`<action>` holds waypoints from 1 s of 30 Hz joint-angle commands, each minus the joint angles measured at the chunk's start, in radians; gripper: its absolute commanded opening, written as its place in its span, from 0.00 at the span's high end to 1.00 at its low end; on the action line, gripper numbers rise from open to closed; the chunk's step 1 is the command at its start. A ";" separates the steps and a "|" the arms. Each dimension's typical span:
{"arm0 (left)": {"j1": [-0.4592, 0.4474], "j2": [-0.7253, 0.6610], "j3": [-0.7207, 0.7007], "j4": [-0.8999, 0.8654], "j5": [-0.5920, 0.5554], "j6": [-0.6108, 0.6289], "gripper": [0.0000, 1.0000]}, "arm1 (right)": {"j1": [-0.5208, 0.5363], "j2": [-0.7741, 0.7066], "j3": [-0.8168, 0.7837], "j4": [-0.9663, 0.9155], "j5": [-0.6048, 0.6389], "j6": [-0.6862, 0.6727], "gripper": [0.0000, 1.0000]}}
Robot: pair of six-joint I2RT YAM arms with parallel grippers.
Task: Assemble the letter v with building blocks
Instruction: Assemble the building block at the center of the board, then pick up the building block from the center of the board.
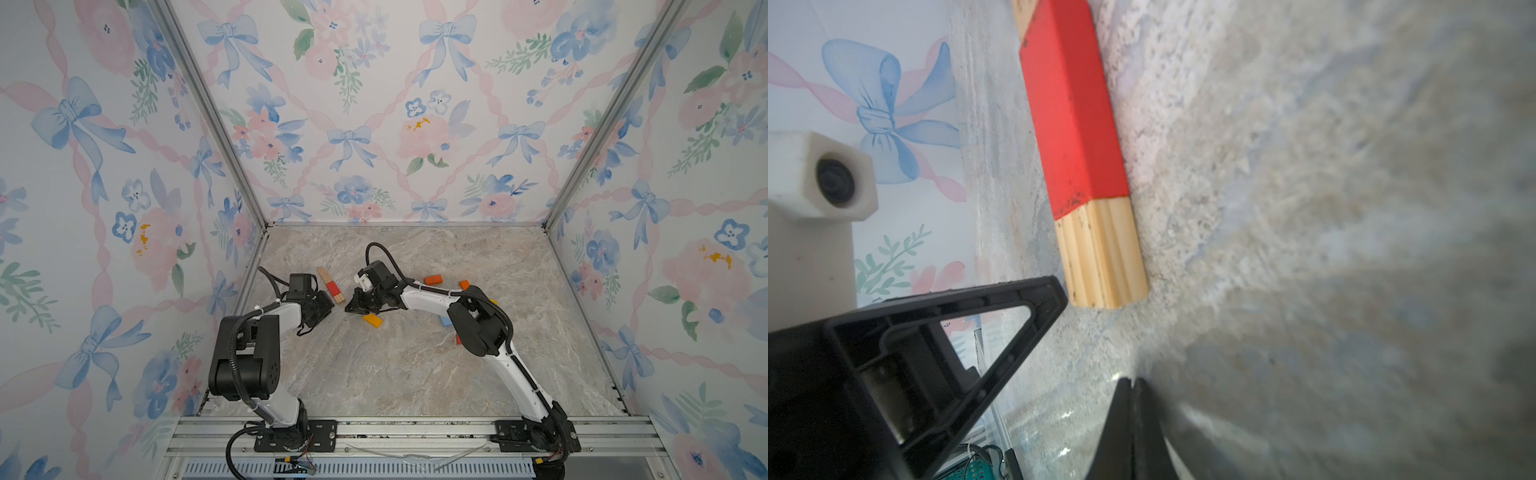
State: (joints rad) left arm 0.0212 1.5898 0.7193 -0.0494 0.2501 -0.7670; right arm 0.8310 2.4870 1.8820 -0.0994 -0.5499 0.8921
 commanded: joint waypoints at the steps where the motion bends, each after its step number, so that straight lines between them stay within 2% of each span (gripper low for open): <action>1: 0.010 -0.085 -0.012 -0.052 -0.015 -0.014 1.00 | -0.013 -0.072 -0.045 0.035 -0.053 0.059 1.00; 3: 0.009 -0.135 -0.012 -0.068 -0.022 -0.018 1.00 | -0.018 -0.126 -0.073 0.090 -0.076 0.081 1.00; 10: -0.004 -0.304 -0.009 -0.139 -0.020 -0.043 1.00 | -0.054 -0.361 -0.201 0.103 -0.039 0.025 1.00; 15: -0.066 -0.377 0.047 -0.271 -0.027 -0.076 0.96 | -0.101 -0.517 -0.332 0.080 0.031 -0.029 1.00; 21: -0.252 -0.382 0.090 -0.355 -0.105 -0.134 0.78 | -0.156 -0.663 -0.476 0.000 0.143 -0.117 1.00; 27: -0.393 -0.320 0.092 -0.356 -0.159 -0.194 0.45 | -0.197 -0.771 -0.610 -0.016 0.194 -0.149 0.99; 30: -0.444 -0.271 0.109 -0.355 -0.178 -0.212 0.37 | -0.210 -0.813 -0.667 -0.013 0.212 -0.159 0.99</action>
State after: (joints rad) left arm -0.3912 1.2819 0.7971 -0.3714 0.1104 -0.9504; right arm 0.6338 1.7355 1.2480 -0.0963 -0.3786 0.7696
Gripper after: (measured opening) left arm 0.613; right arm 0.047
